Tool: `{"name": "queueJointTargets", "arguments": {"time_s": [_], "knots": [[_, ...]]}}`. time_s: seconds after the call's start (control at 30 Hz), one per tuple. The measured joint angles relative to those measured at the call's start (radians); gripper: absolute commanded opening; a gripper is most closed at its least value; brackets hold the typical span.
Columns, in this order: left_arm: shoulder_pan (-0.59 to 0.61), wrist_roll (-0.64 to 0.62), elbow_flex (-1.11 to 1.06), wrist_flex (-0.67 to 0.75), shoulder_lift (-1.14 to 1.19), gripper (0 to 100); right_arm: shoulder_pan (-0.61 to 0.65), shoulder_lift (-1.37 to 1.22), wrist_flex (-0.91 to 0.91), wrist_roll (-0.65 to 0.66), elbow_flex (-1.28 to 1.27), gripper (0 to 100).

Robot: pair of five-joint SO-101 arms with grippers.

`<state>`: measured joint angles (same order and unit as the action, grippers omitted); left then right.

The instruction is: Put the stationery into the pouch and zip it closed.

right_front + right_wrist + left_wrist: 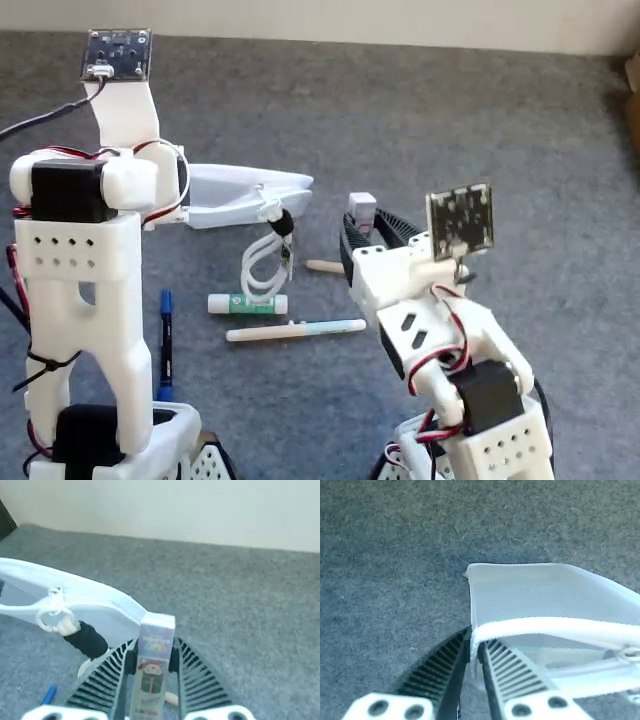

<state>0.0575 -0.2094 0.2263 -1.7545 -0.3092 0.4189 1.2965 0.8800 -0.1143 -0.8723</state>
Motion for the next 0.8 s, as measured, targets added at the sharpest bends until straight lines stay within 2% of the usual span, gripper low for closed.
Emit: {"name": "queueJointTargets", "arguments": {"time_s": [0.2,0.57,0.8], "knots": [[0.000,-0.012,0.000,0.000,0.000,1,0.009,0.110,-0.094,0.000,-0.109,0.5],[0.000,-0.012,0.000,0.000,0.000,1,0.135,0.186,-0.259,0.000,-0.137,0.5],[0.000,-0.012,-0.029,0.000,-0.012,1,0.236,0.186,-0.430,0.000,-0.137,0.5]]}}
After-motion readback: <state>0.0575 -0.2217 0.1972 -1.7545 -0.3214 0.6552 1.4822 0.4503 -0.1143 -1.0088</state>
